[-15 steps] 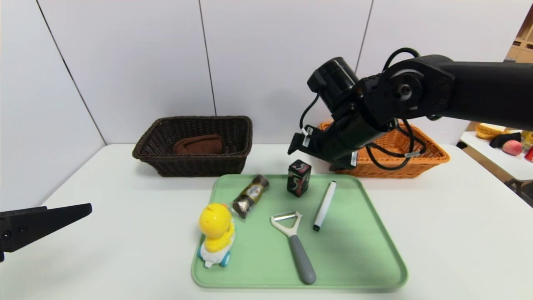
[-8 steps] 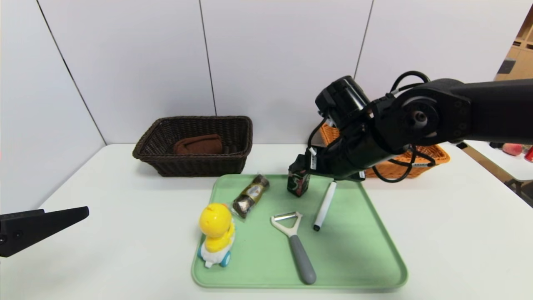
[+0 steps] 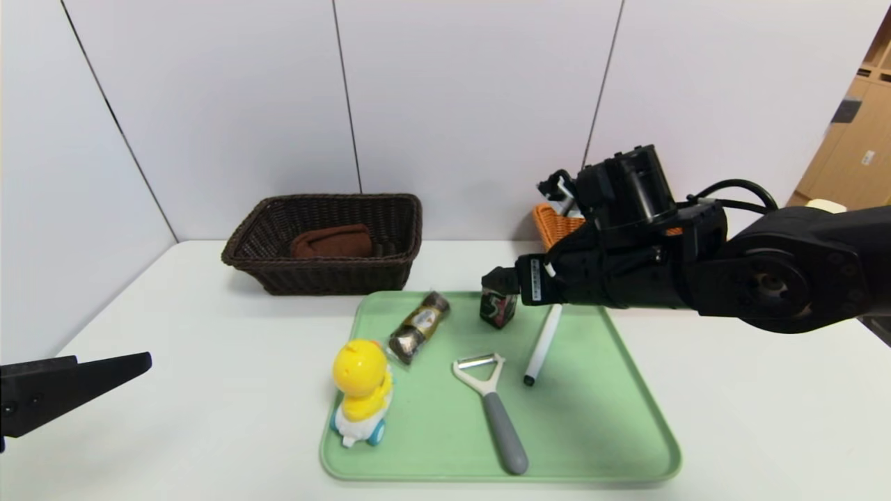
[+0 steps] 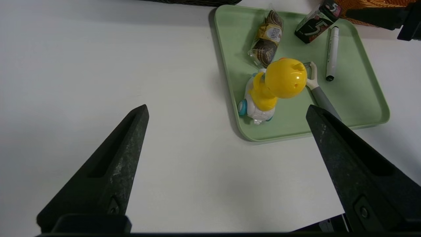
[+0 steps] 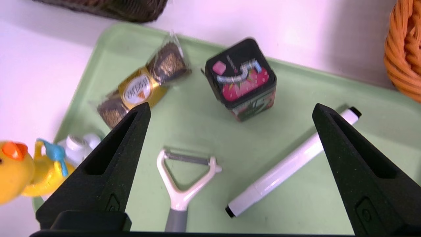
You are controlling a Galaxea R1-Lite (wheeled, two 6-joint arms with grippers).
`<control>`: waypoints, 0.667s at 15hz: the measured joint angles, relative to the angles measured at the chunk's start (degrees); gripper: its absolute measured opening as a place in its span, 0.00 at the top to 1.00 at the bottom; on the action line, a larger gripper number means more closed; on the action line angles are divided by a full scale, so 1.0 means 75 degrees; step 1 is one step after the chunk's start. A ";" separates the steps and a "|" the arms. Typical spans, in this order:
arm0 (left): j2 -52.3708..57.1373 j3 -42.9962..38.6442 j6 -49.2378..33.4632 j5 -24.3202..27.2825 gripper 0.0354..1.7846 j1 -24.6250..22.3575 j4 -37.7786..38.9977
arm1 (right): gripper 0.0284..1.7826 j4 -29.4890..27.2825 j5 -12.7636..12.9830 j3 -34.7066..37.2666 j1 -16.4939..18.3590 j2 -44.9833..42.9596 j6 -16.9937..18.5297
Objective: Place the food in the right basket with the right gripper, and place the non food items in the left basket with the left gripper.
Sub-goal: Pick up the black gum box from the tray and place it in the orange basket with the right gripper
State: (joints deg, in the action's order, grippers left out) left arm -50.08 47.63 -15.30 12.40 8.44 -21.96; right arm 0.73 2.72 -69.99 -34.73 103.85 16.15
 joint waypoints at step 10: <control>0.0015 -0.0137 -0.0010 0.0003 0.06 0.0000 0.0015 | 0.05 0.3412 -0.0044 0.2448 0.0148 -0.0476 -0.1378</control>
State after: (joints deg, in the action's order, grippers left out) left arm -49.97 46.60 -15.37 12.42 8.44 -21.85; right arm 26.32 2.39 -51.63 -33.62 100.28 5.81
